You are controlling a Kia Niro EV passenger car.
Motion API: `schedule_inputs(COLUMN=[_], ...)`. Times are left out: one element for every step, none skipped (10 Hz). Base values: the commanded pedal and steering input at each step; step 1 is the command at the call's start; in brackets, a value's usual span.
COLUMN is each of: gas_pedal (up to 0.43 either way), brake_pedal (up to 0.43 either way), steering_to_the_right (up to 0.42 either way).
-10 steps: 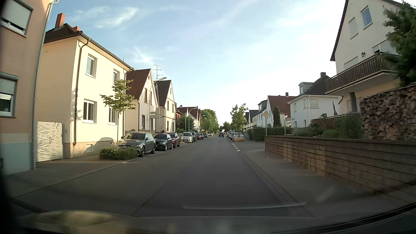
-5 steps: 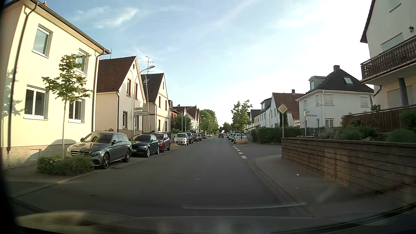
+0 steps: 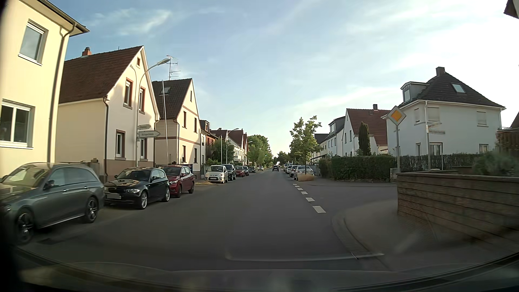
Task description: Follow the waypoints while adhering to traffic rules and regulations
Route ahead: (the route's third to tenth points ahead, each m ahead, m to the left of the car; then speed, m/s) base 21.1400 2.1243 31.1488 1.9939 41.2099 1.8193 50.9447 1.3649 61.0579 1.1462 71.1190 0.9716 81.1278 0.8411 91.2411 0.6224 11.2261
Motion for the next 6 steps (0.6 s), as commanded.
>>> schedule_inputs(gas_pedal=[0.039,0.039,0.039,0.039,0.039,0.039], brake_pedal=[0.030,0.030,0.030,0.030,0.030,0.030], steering_to_the_right=[0.000,0.000,0.000,0.000,0.000,0.000])
